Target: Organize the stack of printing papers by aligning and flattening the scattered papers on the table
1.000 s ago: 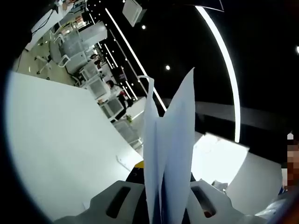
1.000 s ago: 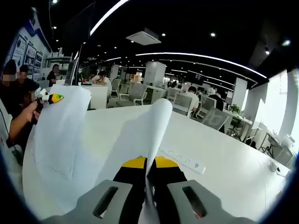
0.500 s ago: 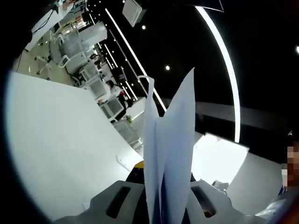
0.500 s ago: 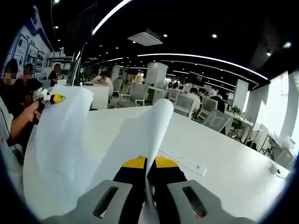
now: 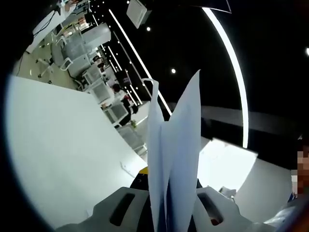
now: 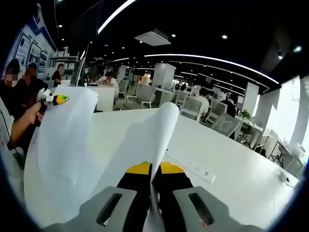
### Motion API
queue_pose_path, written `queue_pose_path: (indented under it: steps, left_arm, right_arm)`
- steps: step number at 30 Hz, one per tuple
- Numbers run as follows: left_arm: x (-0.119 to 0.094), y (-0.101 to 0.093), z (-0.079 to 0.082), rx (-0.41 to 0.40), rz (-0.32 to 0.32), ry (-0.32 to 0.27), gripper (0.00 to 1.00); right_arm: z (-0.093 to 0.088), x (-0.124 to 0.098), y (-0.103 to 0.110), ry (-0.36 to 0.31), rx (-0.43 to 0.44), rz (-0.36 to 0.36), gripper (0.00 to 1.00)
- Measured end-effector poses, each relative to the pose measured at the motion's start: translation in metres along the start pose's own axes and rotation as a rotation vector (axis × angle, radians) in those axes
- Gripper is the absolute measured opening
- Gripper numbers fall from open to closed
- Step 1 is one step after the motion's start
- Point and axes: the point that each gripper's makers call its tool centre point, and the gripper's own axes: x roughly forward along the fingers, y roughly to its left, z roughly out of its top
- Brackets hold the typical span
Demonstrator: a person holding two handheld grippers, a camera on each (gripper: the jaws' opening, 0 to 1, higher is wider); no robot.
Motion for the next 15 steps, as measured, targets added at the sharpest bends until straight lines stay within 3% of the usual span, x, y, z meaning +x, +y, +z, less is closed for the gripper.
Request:
queue_pose_path:
  steps: [15]
  left_arm:
    - [0.0012,0.0026,-0.0042,-0.004,0.004,0.011,0.06]
  right_arm:
    - [0.0033,-0.0015,-0.0007,-0.008,-0.004,-0.002,0.0]
